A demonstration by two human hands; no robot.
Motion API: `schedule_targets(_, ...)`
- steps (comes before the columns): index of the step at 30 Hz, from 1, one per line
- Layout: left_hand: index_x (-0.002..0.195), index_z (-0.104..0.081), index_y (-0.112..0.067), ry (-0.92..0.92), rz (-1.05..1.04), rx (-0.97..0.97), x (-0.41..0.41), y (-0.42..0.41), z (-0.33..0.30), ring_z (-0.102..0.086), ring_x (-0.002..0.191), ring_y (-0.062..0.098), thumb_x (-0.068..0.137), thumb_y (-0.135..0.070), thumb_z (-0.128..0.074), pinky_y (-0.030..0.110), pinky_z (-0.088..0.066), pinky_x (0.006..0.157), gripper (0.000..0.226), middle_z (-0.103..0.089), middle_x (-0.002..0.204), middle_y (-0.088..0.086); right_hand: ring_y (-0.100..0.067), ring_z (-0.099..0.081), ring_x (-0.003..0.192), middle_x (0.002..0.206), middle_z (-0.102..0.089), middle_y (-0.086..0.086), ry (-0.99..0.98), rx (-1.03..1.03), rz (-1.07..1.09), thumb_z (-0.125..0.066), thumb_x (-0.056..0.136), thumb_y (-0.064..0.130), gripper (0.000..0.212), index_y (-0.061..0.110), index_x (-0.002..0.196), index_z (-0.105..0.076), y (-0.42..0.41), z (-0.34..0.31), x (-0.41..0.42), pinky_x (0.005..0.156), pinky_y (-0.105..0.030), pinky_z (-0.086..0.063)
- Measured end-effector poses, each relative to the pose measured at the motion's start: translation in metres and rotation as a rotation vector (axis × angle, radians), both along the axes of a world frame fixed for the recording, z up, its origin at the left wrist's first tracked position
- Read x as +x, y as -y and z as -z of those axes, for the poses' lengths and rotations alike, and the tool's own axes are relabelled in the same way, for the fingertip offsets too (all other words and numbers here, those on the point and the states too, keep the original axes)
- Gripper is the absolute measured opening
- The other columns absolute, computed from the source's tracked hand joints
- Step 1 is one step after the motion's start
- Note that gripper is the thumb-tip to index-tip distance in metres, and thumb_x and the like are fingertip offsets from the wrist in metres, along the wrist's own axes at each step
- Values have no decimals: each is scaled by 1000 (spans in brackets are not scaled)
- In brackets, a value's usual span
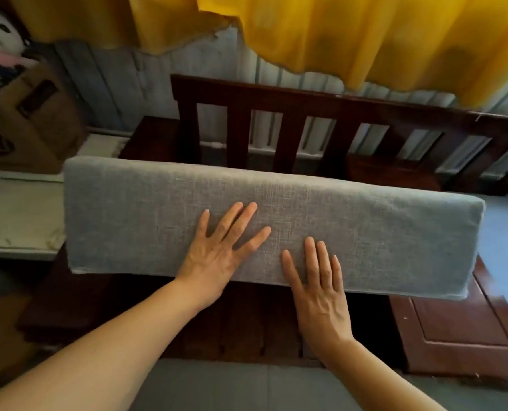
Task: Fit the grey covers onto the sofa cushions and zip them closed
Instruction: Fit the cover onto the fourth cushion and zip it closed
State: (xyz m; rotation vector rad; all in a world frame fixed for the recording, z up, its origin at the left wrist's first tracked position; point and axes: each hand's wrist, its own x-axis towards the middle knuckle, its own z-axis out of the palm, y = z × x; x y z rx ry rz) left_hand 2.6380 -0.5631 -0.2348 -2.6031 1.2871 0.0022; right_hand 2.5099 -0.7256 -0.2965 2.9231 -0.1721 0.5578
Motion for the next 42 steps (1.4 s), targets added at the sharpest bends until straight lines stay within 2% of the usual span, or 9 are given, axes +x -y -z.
schedule_targets(4,130,42,-34,-11,44,6,-30,-21,50,54,121,24,83,-15,-64,64,17,101,117,58,133,5,-41,-27,132,144,-26,-21,-82,-39,5,-84,46,4,110,17,142,-32,-17,19,-32,111,-54,-9)
schedule_targets(8,147,-8,-29,92,54,-152,-54,-33,95,11,145,26,50,-12,-87,64,-1,106,126,23,156,7,-39,-10,142,155,-8,-19,-135,-53,54,-89,43,8,130,20,150,-15,-6,16,-26,114,-54,-5)
schedule_targets(12,143,-20,-26,175,68,-185,-65,-34,113,11,145,29,52,-15,-86,66,-3,105,113,18,157,10,-37,6,145,156,15,-18,-210,-77,41,-91,48,21,137,22,152,-1,-2,30,-29,114,-58,-5)
schedule_targets(16,124,-44,-20,182,99,-338,-70,-28,102,-30,130,33,44,-21,-91,68,-20,102,93,-27,144,13,-40,0,144,156,-1,-21,-163,-39,7,-91,48,20,128,21,150,-14,-11,38,-36,114,-59,-7)
schedule_targets(19,122,-40,-19,148,-6,-456,-50,-13,74,-34,122,33,39,-20,-93,63,-22,103,98,-30,133,13,-37,-27,131,140,-29,-17,-30,69,6,-88,48,17,115,17,144,-24,-7,20,-26,110,-52,-16)
schedule_targets(25,148,4,-37,-172,-246,-122,-38,3,75,4,145,27,64,-51,-79,52,-5,114,118,6,158,3,-39,-29,137,147,-34,-18,-290,166,147,-85,45,58,124,25,145,-18,13,30,-15,112,-55,-19)
schedule_targets(35,142,14,-37,-288,-149,-92,-70,-14,203,27,141,23,75,-19,-72,54,6,112,111,30,152,2,-33,-42,105,117,-45,-14,-304,188,61,-91,22,23,123,23,134,-42,-6,150,-46,88,-43,-31)
schedule_targets(39,137,3,-35,-306,-143,-111,-82,-17,248,16,141,25,64,-11,-76,57,1,112,110,19,154,7,-32,-41,99,113,-42,-13,-307,231,52,-86,30,13,113,21,133,-41,-13,200,-55,86,-41,-29)
schedule_targets(42,130,-36,-27,-223,-121,-114,-89,-20,293,-28,131,31,23,-7,-85,64,-32,98,120,-27,147,15,-31,-41,98,114,-42,-14,-312,246,19,-81,37,9,102,19,131,-43,-12,238,-60,89,-43,-28)
